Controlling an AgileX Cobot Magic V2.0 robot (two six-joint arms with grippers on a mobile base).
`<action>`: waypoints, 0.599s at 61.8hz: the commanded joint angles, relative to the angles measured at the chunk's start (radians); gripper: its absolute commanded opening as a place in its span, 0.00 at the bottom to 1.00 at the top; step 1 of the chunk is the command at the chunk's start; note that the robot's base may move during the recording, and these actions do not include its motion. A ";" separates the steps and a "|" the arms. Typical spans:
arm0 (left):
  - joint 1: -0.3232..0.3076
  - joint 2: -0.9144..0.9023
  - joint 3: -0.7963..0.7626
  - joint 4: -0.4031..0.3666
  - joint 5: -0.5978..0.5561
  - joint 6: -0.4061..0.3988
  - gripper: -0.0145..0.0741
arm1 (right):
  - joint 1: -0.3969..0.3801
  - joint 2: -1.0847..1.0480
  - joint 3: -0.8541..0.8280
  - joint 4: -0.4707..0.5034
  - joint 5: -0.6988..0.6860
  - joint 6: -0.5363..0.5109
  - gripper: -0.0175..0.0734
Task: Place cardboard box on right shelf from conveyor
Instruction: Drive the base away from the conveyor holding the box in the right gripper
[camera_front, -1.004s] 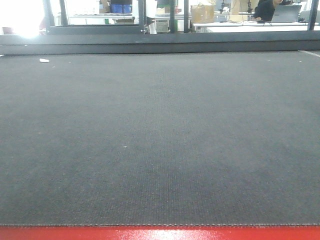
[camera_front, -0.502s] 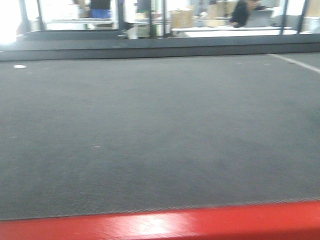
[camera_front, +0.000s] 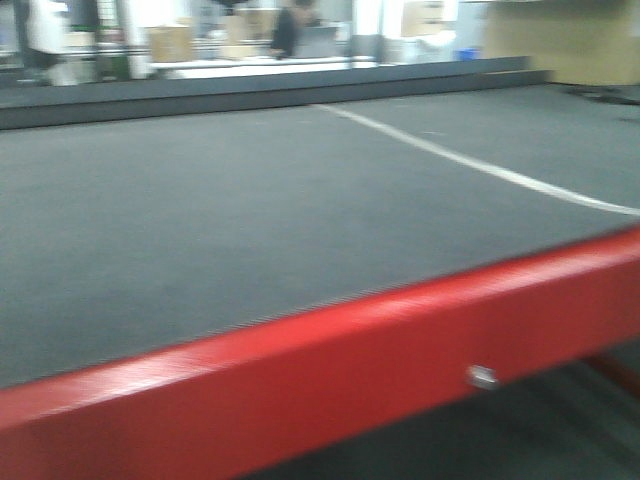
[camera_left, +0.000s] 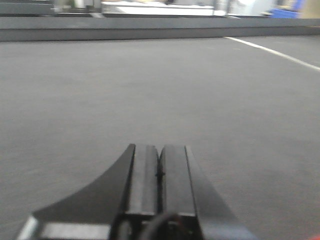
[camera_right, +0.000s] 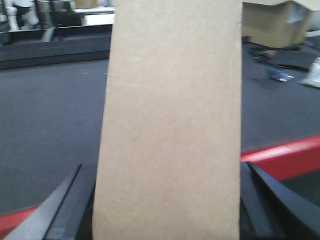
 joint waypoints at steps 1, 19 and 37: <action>0.002 -0.015 0.010 -0.006 -0.089 0.000 0.03 | -0.003 0.017 -0.024 -0.013 -0.103 -0.007 0.41; 0.002 -0.015 0.010 -0.006 -0.089 0.000 0.03 | -0.003 0.017 -0.024 -0.013 -0.103 -0.007 0.41; 0.002 -0.015 0.010 -0.006 -0.089 0.000 0.03 | -0.003 0.017 -0.024 -0.013 -0.103 -0.007 0.41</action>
